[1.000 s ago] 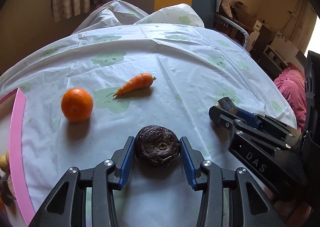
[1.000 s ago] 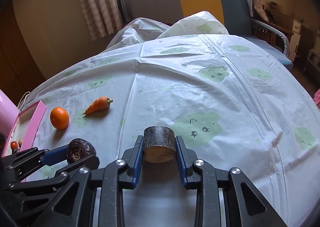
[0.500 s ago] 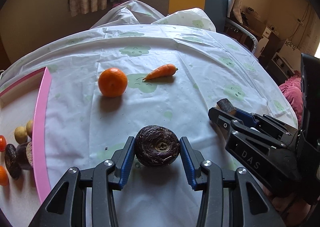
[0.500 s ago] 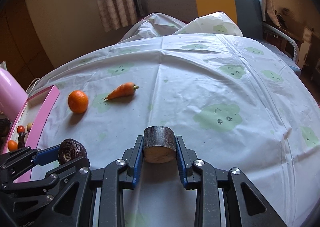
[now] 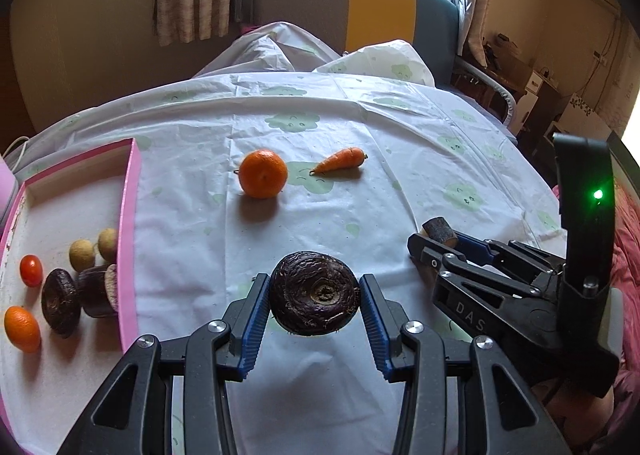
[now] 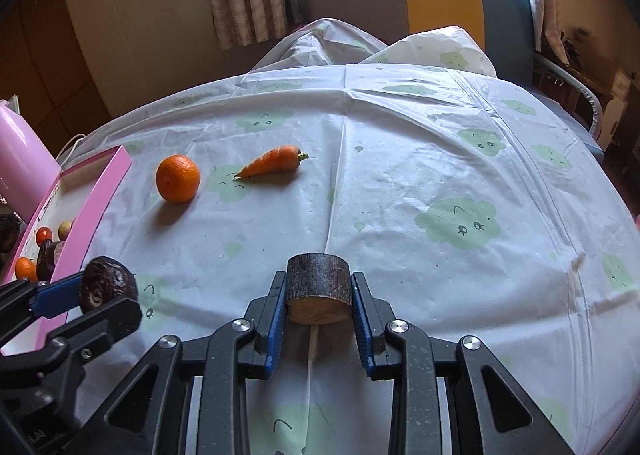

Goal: Organize fruits
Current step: 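Carry the beet into the pink tray and open the left tool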

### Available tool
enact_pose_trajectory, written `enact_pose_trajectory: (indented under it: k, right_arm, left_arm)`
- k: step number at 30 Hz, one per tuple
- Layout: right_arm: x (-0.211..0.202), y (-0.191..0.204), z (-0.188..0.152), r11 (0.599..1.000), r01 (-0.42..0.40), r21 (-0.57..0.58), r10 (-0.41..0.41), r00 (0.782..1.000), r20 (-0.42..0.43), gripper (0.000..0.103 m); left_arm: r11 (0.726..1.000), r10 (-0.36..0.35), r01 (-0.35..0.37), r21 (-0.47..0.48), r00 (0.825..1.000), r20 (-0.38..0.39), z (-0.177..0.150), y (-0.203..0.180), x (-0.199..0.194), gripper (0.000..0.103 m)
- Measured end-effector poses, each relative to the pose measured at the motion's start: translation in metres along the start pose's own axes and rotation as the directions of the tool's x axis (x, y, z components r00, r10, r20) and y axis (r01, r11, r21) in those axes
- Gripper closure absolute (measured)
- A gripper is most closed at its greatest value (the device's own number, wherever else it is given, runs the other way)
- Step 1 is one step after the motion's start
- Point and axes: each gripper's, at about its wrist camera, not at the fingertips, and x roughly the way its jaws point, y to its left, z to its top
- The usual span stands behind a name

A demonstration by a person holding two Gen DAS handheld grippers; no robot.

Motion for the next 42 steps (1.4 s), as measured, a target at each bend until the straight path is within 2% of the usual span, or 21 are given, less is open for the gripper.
enact_pose_trajectory:
  k: [9,14,23,28,32,38,42]
  right_arm:
    - [-0.002,0.015,-0.004,0.999,-0.016,-0.028,0.015,1.000,-0.010,0.073]
    - [-0.001,0.022,-0.006,0.998,-0.055,-0.038,0.054,0.998,-0.022,0.072]
    - [0.003,0.026,-0.005,0.998,-0.036,-0.051,0.035,0.999,-0.034,0.072]
    - [0.003,0.024,-0.005,0.998,-0.040,-0.041,0.039,0.999,-0.023,0.072]
    - [0.002,0.027,-0.006,0.998,-0.026,-0.062,0.025,1.000,-0.013,0.072]
    - [0.002,0.026,-0.006,0.997,-0.025,-0.066,0.024,1.000,-0.014,0.073]
    - [0.002,0.029,-0.005,0.997,-0.021,-0.076,0.020,1.000,-0.018,0.073]
  left_arm:
    - [0.999,0.016,-0.015,-0.043,1.000,0.024,-0.005,0.019,-0.017,0.058]
    - [0.997,0.029,-0.026,-0.073,0.999,0.043,-0.006,0.033,-0.028,0.058]
    - [0.987,0.070,-0.056,-0.152,0.994,0.085,-0.006,0.068,-0.052,0.058]
    - [0.969,0.109,-0.082,-0.234,0.989,0.104,-0.005,0.106,-0.065,0.058]
    - [0.942,0.165,-0.133,-0.309,0.983,0.083,-0.004,0.147,-0.061,0.058]
    - [0.915,0.259,-0.226,-0.335,0.964,0.055,0.001,0.180,-0.050,0.058]
    - [0.904,0.286,-0.254,-0.343,0.957,0.044,0.005,0.190,-0.042,0.058]
